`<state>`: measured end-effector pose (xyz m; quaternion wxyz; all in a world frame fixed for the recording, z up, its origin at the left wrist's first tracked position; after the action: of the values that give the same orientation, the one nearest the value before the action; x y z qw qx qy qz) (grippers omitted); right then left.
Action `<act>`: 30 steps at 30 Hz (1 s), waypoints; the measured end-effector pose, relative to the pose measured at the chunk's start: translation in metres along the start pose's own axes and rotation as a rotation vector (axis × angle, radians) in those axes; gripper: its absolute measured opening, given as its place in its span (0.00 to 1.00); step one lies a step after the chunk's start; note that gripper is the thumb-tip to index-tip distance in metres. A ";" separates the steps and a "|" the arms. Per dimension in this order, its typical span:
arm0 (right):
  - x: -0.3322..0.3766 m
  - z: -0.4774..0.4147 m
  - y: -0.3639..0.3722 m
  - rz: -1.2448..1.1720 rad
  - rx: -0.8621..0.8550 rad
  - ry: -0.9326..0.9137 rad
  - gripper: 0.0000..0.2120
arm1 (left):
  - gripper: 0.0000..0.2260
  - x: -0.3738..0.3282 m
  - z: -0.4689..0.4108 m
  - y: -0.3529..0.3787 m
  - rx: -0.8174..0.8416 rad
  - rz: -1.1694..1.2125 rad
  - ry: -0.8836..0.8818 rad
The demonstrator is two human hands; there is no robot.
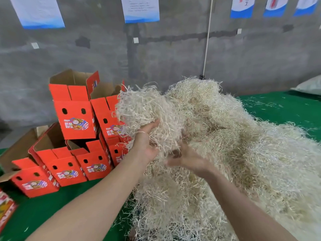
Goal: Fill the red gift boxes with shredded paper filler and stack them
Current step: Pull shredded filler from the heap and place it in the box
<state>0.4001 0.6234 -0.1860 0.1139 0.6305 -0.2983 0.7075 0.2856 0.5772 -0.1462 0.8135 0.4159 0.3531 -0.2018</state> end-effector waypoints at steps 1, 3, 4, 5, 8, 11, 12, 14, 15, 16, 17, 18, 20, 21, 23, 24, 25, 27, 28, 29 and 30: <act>-0.016 -0.004 0.011 0.116 0.034 0.031 0.23 | 0.23 -0.002 0.000 0.004 0.013 0.058 0.006; -0.048 -0.008 0.010 0.515 -0.015 0.087 0.09 | 0.23 -0.008 0.000 0.007 0.015 0.069 0.023; -0.061 -0.008 -0.002 0.748 -0.072 0.126 0.08 | 0.21 -0.010 0.001 0.006 0.013 0.040 0.028; -0.070 -0.005 -0.015 0.893 -0.120 0.182 0.09 | 0.17 -0.011 0.002 0.003 0.009 0.012 0.032; -0.067 -0.003 -0.040 0.776 -0.159 0.194 0.17 | 0.15 -0.012 0.004 -0.007 -0.018 -0.027 0.033; -0.030 -0.005 -0.025 0.602 -0.149 0.065 0.45 | 0.24 -0.009 0.007 -0.009 -0.049 -0.059 0.037; -0.022 -0.007 -0.015 0.550 -0.122 0.065 0.48 | 0.24 -0.007 0.008 -0.007 -0.049 -0.065 0.030; -0.018 -0.006 0.007 0.353 -0.015 0.111 0.39 | 0.24 -0.001 0.013 -0.002 0.007 -0.101 -0.010; -0.020 -0.002 0.008 0.238 0.003 0.148 0.26 | 0.24 0.001 0.015 -0.001 0.038 -0.176 -0.028; -0.021 0.001 0.003 0.119 -0.056 0.187 0.14 | 0.18 0.003 0.018 -0.002 0.055 -0.333 -0.027; -0.019 0.006 -0.008 0.001 -0.158 0.212 0.08 | 0.09 0.002 0.022 -0.004 0.071 -0.519 -0.014; -0.020 0.009 -0.021 -0.157 -0.265 0.231 0.08 | 0.04 0.001 0.025 -0.008 0.090 -0.741 0.006; -0.032 0.013 -0.040 -0.299 -0.423 0.250 0.15 | 0.03 0.002 0.027 -0.014 0.112 -1.239 0.021; -0.031 0.015 -0.044 -0.290 -0.476 0.235 0.16 | 0.07 0.001 0.027 -0.014 0.114 -1.486 0.056; -0.023 0.016 -0.041 -0.086 -0.476 0.135 0.21 | 0.12 -0.011 0.017 -0.016 -0.034 -1.783 0.249; -0.022 0.014 -0.039 0.034 -0.450 0.067 0.23 | 0.10 -0.021 0.013 -0.015 -0.156 -1.800 0.419; -0.024 0.015 -0.036 0.156 -0.434 -0.003 0.23 | 0.09 -0.032 0.009 -0.017 -0.295 -1.740 0.607; -0.017 0.009 -0.017 0.439 -0.452 -0.115 0.09 | 0.10 -0.048 0.010 -0.025 -0.484 -1.399 0.845; -0.020 0.004 -0.005 0.623 -0.439 -0.170 0.07 | 0.11 -0.051 0.012 -0.028 -0.491 -1.234 0.902; -0.033 -0.001 0.009 0.778 -0.370 -0.203 0.10 | 0.11 -0.054 0.016 -0.029 -0.483 -1.119 0.949; -0.047 -0.005 0.020 0.909 -0.277 -0.205 0.12 | 0.09 -0.055 0.017 -0.031 -0.487 -1.030 0.965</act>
<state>0.3940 0.6207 -0.2372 -0.1537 0.4818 -0.6444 0.5736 0.2365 0.5468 -0.1150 0.4397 0.0481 0.8558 -0.2684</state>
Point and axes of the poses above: each hand's wrist, its own z-axis away from the middle knuckle, its own y-axis out of the palm, x = y × z, the point moved 5 cm from there along -z, towards the middle knuckle, and after that the axes turned 4 degrees about -y, right-handed, at the moved point
